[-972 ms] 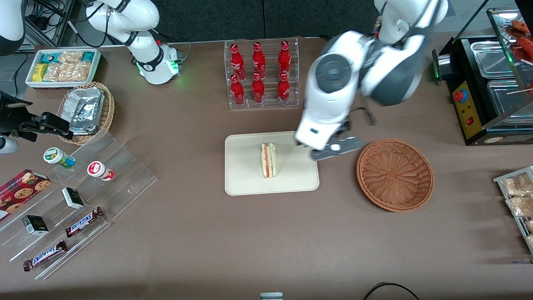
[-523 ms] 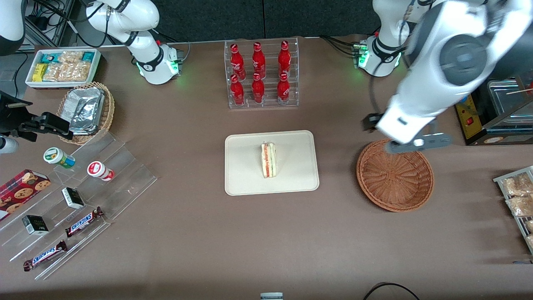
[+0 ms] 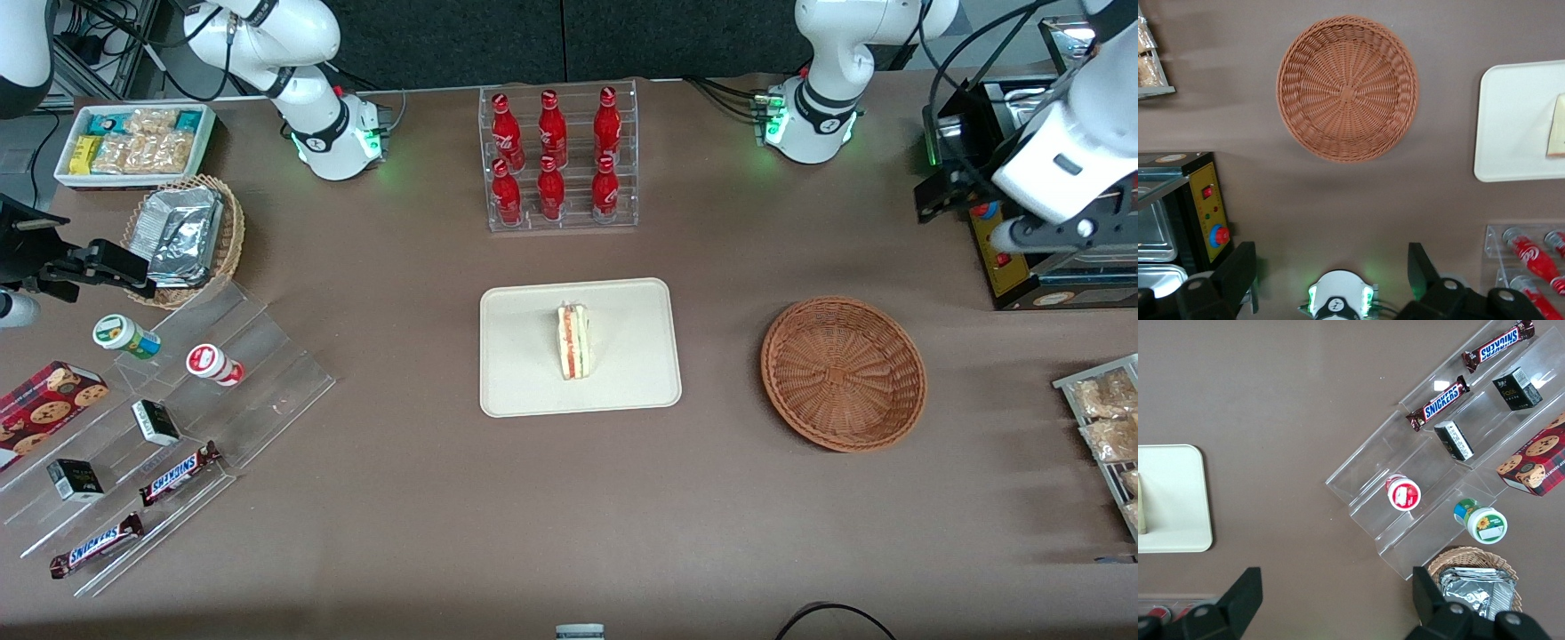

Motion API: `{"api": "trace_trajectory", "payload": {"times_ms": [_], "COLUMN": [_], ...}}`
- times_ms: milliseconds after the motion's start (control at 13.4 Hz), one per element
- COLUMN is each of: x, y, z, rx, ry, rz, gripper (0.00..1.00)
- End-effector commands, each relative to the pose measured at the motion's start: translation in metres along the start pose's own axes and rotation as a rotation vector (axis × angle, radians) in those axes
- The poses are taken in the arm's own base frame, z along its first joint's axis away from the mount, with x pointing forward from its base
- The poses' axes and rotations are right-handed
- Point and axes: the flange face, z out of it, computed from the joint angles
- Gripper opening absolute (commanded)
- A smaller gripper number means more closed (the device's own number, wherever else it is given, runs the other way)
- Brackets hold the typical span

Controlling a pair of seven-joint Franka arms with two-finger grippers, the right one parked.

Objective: Place sandwich from basket to tray

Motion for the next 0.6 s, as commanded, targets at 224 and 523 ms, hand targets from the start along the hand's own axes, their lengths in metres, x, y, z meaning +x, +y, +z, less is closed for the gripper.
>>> {"api": "trace_trajectory", "payload": {"times_ms": [224,523], "x": [-0.004,0.010], "y": [-0.016,-0.028], "z": [-0.006,-0.003], "rx": [-0.008,-0.024], "ry": [0.012,0.011], "rz": [-0.001,-0.022], "gripper": [1.00,1.00]}}
